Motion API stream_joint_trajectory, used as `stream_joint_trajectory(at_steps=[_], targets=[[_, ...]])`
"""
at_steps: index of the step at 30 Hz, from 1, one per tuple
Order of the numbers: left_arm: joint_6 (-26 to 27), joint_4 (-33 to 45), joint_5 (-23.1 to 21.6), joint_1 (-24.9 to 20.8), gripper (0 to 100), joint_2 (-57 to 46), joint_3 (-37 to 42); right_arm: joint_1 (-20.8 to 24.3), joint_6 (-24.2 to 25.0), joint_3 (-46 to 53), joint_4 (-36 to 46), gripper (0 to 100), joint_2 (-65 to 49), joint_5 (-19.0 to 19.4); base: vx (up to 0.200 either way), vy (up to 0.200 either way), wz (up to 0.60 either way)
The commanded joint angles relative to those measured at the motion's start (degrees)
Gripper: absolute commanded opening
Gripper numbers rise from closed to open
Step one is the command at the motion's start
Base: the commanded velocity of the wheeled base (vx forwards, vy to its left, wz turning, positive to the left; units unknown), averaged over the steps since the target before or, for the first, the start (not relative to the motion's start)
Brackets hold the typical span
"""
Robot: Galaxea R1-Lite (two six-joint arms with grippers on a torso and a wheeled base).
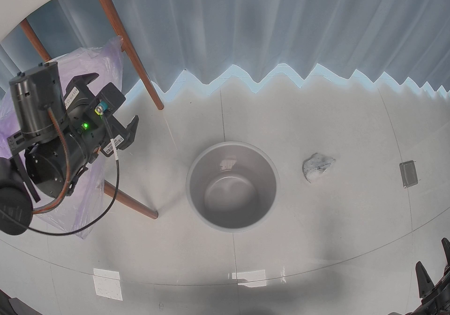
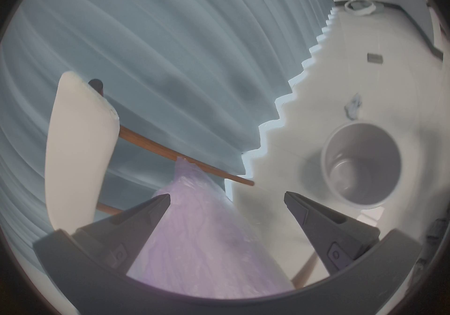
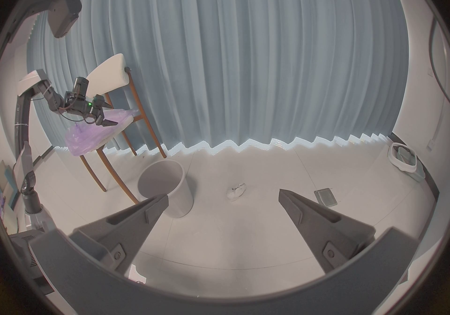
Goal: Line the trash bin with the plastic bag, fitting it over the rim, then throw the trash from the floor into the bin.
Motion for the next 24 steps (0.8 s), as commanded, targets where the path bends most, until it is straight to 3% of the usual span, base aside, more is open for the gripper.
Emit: stream_joint_trajectory(at_steps=[1, 7, 13, 24], targets=[[2.5, -2.9, 0.8, 4.7, 100, 6.3, -0.7, 0.0, 0.0, 1.0, 0.0, 100, -1.0, 0.0, 0.0, 0.0, 0.0], [2.0, -2.7, 0.8, 7.9, 100, 6.4, -0.5, 0.0, 0.0, 1.0, 0.0, 100, -1.0, 0.0, 0.0, 0.0, 0.0], [-2.1, -2.3, 0.8, 7.2, 100, 7.3, 0.5, 0.0, 0.0, 1.0, 0.0, 100, -1.0, 0.0, 0.0, 0.0, 0.0], [-2.6, -2.4, 0.8, 7.9, 100, 7.3, 1.8, 0.0, 0.0, 1.0, 0.0, 100, -1.0, 0.0, 0.0, 0.0, 0.0]])
